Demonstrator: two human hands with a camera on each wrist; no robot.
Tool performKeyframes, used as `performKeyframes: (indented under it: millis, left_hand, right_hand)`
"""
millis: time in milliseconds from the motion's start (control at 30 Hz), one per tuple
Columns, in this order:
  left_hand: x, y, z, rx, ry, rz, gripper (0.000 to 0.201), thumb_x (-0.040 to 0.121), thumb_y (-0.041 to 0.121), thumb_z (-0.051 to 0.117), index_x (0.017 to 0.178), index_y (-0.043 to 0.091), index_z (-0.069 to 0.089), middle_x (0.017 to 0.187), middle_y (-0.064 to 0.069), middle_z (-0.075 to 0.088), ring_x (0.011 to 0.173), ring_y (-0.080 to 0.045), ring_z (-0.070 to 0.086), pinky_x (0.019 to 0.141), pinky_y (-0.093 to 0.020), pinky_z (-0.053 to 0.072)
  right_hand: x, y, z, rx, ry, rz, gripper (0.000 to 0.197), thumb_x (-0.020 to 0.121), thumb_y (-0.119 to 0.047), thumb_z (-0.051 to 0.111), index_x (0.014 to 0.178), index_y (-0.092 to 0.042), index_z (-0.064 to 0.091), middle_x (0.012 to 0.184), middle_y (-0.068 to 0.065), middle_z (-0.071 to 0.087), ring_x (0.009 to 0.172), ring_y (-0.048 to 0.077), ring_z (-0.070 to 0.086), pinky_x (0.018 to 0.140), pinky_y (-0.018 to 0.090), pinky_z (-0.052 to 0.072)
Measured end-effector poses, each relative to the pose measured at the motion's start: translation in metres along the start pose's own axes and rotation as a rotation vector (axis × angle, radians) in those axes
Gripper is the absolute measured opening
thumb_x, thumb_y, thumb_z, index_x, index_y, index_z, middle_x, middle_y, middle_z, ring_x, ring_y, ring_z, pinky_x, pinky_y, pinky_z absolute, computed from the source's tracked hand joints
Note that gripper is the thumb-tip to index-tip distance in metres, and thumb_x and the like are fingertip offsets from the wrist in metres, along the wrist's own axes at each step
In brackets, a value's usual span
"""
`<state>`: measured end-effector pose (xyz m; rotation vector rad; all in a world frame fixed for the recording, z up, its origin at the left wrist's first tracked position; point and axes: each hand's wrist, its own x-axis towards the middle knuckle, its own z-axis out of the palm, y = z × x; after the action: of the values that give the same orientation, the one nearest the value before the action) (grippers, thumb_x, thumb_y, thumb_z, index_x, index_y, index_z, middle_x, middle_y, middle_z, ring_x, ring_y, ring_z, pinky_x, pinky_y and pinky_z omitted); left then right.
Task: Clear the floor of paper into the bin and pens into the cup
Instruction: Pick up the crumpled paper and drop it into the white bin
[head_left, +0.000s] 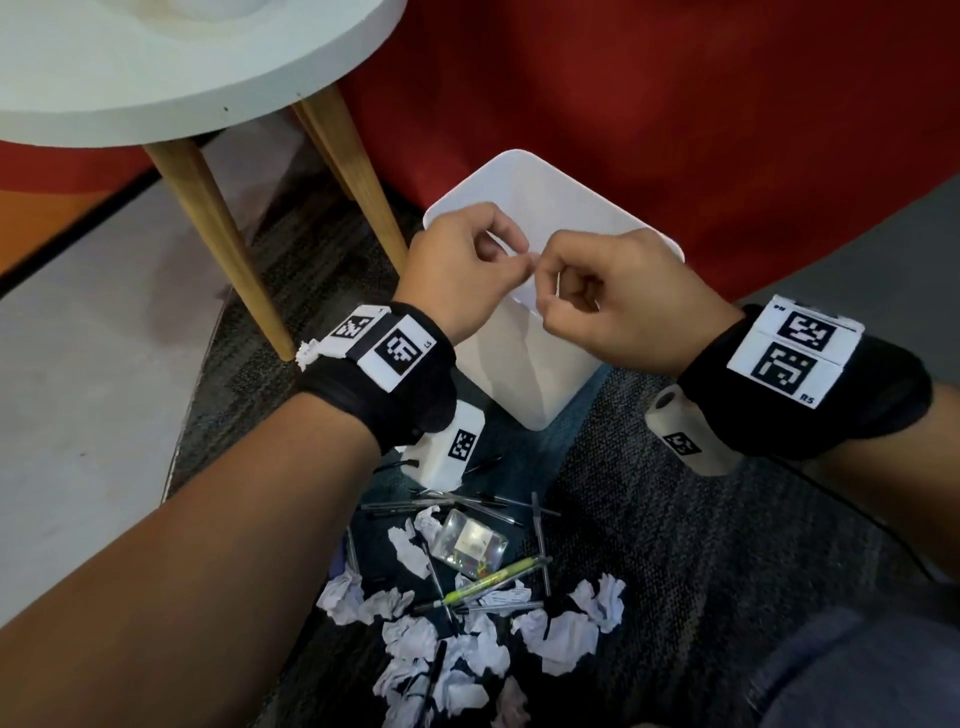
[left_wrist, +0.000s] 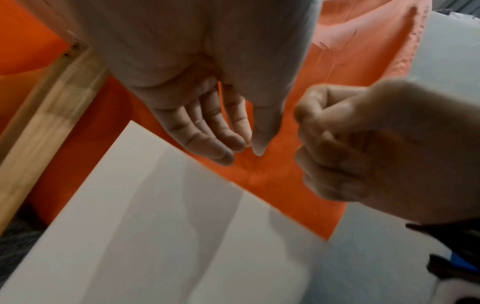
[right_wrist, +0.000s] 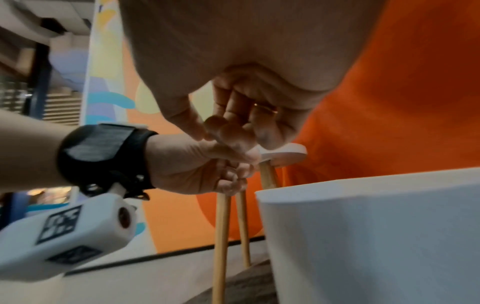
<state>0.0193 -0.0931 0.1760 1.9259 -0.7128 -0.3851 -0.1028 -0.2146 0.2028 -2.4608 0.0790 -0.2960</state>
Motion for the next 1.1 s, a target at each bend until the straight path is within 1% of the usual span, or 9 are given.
performKeyframes:
  millis: [100, 267, 367, 467, 567, 733, 900, 1033, 1100]
  left_hand:
    - [-0.013, -0.017, 0.008, 0.014, -0.083, -0.021, 0.007, 0.07, 0.017, 0.07, 0.074, 0.022, 0.066, 0.063, 0.0, 0.062, 0.056, -0.009, 0.053, 0.056, -0.026, 0.044]
    - [-0.033, -0.058, 0.029, 0.061, -0.147, -0.094, 0.016, 0.074, 0.018, 0.074, 0.065, 0.023, 0.063, 0.057, 0.007, 0.057, 0.052, -0.003, 0.049, 0.055, -0.019, 0.044]
    - [-0.049, -0.084, 0.046, 0.139, -0.209, -0.16, 0.023, 0.075, 0.016, 0.074, 0.061, 0.026, 0.059, 0.053, 0.01, 0.054, 0.048, 0.003, 0.048, 0.051, -0.008, 0.036]
    - [-0.069, -0.109, 0.066, 0.208, -0.299, -0.233, 0.02, 0.076, 0.017, 0.074, 0.064, 0.023, 0.06, 0.055, 0.01, 0.056, 0.048, 0.003, 0.05, 0.052, -0.014, 0.036]
    - [-0.092, -0.129, 0.088, 0.268, -0.449, -0.295, 0.012, 0.08, 0.022, 0.073, 0.072, 0.021, 0.064, 0.062, 0.009, 0.061, 0.058, -0.005, 0.056, 0.056, -0.021, 0.042]
    - [-0.127, -0.156, 0.125, 0.418, -0.747, -0.3, 0.006, 0.084, 0.023, 0.065, 0.081, 0.019, 0.068, 0.084, -0.001, 0.07, 0.081, -0.021, 0.065, 0.075, -0.032, 0.054]
    - [-0.157, -0.176, 0.156, 0.586, -1.015, -0.206, 0.017, 0.084, 0.036, 0.066, 0.084, 0.02, 0.069, 0.085, -0.004, 0.07, 0.081, -0.027, 0.065, 0.073, -0.035, 0.055]
    - [-0.183, -0.184, 0.178, 0.802, -1.136, 0.052, 0.023, 0.084, 0.041, 0.064, 0.093, 0.02, 0.069, 0.093, -0.005, 0.067, 0.091, -0.03, 0.06, 0.078, -0.036, 0.042]
    - [-0.194, -0.185, 0.188, 0.889, -1.127, 0.172, 0.019, 0.087, 0.035, 0.063, 0.097, 0.019, 0.069, 0.099, -0.003, 0.066, 0.102, -0.029, 0.053, 0.089, -0.041, 0.036]
  right_hand:
    - [-0.011, -0.01, 0.012, 0.012, -0.229, -0.081, 0.004, 0.076, -0.017, 0.063, 0.077, -0.02, 0.061, 0.05, -0.008, 0.052, 0.05, 0.011, 0.05, 0.054, 0.016, 0.037]
    - [-0.038, -0.009, 0.05, -0.1, -0.681, -0.096, 0.009, 0.075, -0.029, 0.063, 0.077, -0.023, 0.058, 0.054, -0.009, 0.053, 0.052, 0.008, 0.05, 0.054, 0.028, 0.044]
    - [-0.056, 0.005, 0.079, -0.199, -0.876, -0.127, 0.011, 0.081, -0.034, 0.062, 0.083, -0.023, 0.059, 0.059, -0.009, 0.056, 0.051, 0.004, 0.047, 0.054, 0.026, 0.041]
    - [-0.071, 0.031, 0.107, -0.315, -1.026, -0.105, 0.014, 0.084, -0.039, 0.06, 0.091, -0.026, 0.06, 0.066, -0.009, 0.055, 0.06, 0.014, 0.051, 0.057, 0.025, 0.038]
    - [-0.087, 0.059, 0.13, -0.4, -1.213, -0.046, 0.013, 0.086, -0.037, 0.059, 0.093, -0.027, 0.06, 0.067, -0.009, 0.051, 0.065, 0.02, 0.052, 0.058, 0.026, 0.036]
    - [-0.121, 0.095, 0.148, -0.46, -1.479, -0.013, 0.03, 0.086, -0.045, 0.066, 0.104, -0.021, 0.062, 0.076, -0.006, 0.052, 0.071, 0.02, 0.05, 0.053, 0.028, 0.032]
    - [-0.13, 0.117, 0.159, -0.614, -1.564, 0.007, 0.051, 0.08, -0.054, 0.07, 0.116, -0.02, 0.06, 0.106, 0.003, 0.063, 0.086, 0.025, 0.058, 0.067, 0.032, 0.044]
    - [-0.142, 0.127, 0.176, -0.694, -1.563, 0.024, 0.061, 0.067, -0.066, 0.074, 0.102, -0.018, 0.064, 0.097, 0.003, 0.066, 0.082, 0.027, 0.063, 0.069, 0.036, 0.055]
    - [-0.15, 0.128, 0.18, -0.711, -1.535, 0.052, 0.049, 0.071, -0.056, 0.076, 0.099, -0.017, 0.064, 0.095, 0.003, 0.065, 0.081, 0.028, 0.063, 0.068, 0.036, 0.054]
